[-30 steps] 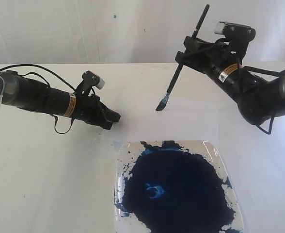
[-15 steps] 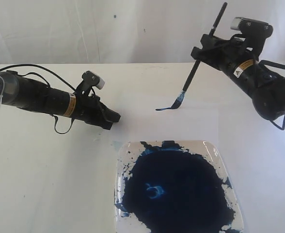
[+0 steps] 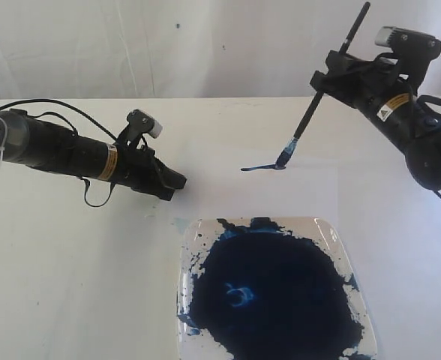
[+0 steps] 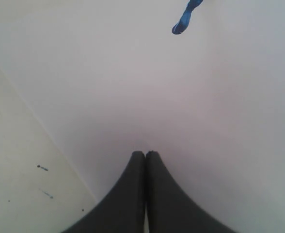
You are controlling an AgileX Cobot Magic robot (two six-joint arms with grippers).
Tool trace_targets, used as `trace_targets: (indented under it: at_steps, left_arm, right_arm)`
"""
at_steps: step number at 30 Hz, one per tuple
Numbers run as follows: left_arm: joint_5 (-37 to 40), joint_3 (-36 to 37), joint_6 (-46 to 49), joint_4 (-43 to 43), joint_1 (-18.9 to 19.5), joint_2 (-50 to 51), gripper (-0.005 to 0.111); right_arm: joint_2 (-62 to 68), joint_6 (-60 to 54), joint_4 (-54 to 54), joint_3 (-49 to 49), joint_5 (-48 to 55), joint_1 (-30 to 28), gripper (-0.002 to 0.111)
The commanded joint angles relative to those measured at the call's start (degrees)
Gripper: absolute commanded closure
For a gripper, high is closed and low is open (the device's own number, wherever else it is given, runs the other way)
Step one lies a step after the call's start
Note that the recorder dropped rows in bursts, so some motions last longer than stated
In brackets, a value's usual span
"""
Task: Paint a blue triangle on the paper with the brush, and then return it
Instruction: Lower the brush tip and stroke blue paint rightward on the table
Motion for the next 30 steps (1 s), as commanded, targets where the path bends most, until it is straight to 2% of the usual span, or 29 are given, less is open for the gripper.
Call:
trace_targets:
  at_steps: [1, 15, 30]
  left_arm:
    - [0.66, 0.02, -0.01, 0.89, -0.35, 0.18, 0.107]
    - [0.66, 0.02, -0.01, 0.89, -0.35, 0.18, 0.107]
    - [0.66, 0.02, -0.01, 0.89, -0.35, 0.18, 0.107]
  right_arm:
    - [-1.76, 1.82, -0.35, 0.27, -4.22, -0.24, 0.108]
    - [-0.30, 3.62, -1.48, -0.79, -4.16, 6.04, 0.108]
    - [2.89, 3.13, 0.44, -1.36, -3.39, 6.37, 0.108]
